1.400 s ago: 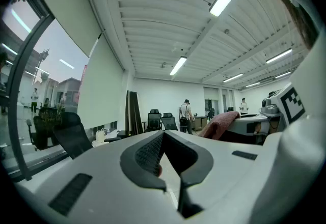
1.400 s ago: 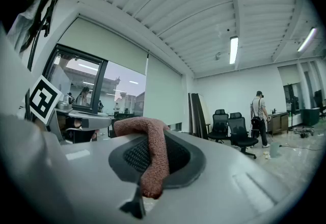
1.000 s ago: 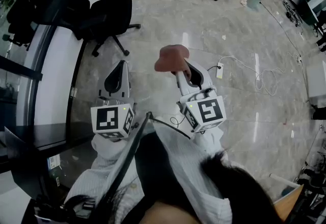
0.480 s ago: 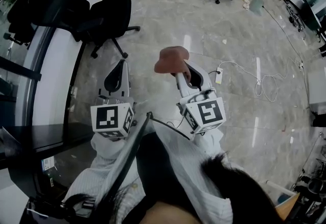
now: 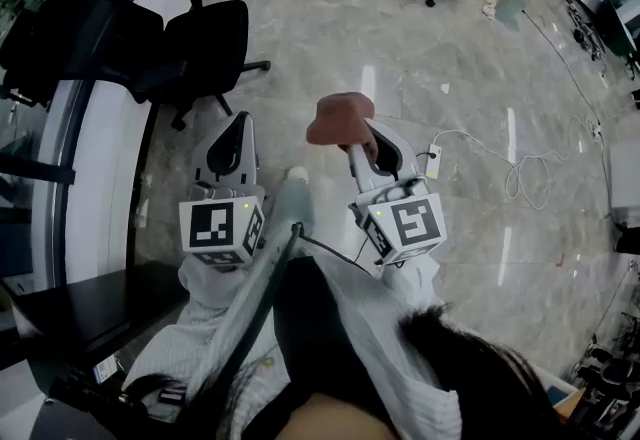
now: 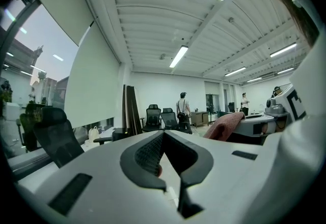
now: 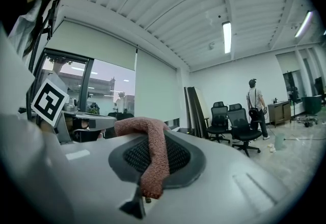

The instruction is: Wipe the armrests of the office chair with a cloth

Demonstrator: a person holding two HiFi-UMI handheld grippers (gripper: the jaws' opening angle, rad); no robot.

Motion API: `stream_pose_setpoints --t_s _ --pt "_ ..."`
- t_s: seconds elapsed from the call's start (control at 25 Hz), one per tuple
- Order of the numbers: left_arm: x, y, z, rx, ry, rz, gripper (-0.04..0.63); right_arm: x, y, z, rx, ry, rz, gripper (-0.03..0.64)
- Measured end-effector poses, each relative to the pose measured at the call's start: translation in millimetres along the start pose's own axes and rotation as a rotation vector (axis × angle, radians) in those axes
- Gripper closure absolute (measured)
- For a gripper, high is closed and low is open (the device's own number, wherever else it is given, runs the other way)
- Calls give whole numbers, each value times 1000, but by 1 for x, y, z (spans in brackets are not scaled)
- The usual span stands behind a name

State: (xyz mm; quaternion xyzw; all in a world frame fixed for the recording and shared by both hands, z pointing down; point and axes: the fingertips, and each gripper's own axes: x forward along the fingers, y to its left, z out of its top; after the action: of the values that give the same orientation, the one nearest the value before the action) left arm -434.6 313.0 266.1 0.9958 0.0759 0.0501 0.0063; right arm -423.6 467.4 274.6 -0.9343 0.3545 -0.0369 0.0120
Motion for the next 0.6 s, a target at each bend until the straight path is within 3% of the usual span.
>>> stream_pose_setpoints --t_s 0.36,0.6 --pt "210 62 47 32 -68 -47 592 189 -106 32 -29 -42 4 589" --pt "299 99 54 38 -39 68 592 287 -160 40 -15 -21 120 589"
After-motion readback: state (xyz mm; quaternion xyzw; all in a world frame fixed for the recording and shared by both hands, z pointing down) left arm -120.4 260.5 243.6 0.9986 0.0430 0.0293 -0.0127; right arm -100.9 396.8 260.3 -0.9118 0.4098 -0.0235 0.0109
